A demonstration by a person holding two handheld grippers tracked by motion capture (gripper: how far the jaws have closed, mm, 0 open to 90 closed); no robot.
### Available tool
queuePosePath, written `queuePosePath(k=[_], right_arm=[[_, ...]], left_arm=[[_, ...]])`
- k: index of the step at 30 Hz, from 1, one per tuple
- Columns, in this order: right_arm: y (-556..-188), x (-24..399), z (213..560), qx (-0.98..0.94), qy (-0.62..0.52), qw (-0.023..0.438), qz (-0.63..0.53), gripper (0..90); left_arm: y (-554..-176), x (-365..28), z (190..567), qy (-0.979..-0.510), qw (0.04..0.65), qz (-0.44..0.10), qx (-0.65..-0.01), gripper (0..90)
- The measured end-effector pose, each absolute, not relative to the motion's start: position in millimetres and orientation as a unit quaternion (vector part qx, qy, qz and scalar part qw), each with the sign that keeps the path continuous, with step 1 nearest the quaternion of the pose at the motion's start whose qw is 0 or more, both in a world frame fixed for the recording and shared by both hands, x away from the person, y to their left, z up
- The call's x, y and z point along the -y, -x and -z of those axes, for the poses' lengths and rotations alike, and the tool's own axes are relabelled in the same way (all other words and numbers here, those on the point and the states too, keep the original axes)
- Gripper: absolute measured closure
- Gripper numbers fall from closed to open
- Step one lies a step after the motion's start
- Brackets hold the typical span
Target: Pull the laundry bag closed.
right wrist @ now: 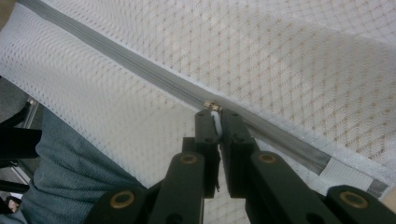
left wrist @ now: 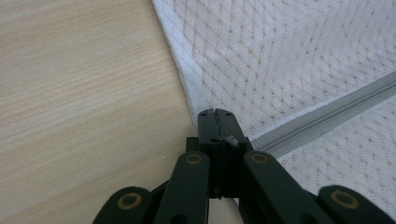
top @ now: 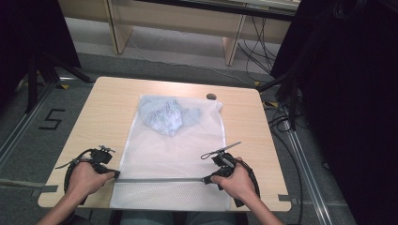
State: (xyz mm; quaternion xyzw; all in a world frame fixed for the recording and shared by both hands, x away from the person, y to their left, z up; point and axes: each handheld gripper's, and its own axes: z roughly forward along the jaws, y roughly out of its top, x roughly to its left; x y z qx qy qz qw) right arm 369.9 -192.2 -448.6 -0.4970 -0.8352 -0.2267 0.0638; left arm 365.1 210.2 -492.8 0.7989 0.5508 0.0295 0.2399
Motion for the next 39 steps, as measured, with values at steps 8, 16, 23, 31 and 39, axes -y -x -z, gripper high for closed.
queuePosePath(k=[8,16,23,31,39], right_arm=[[-369,195,447,0.828,0.508,0.07,0.228,87.0],[-370,199,448,0.83,0.504,0.072,0.227,87.0],[-368,202,447,0.825,0.512,0.071,0.226,87.0],[-367,206,446,0.821,0.517,0.072,0.229,87.0],[-367,210,446,0.822,0.516,0.072,0.23,86.9]], left_arm=[[-365,-211,492,-0.802,0.237,-0.027,-0.547,89.9],[-365,-211,492,-0.804,0.235,-0.026,-0.545,89.9],[-366,-211,492,-0.806,0.235,-0.027,-0.543,89.9],[-365,-211,492,-0.805,0.235,-0.026,-0.544,89.9],[-366,-212,492,-0.808,0.233,-0.027,-0.541,89.9]])
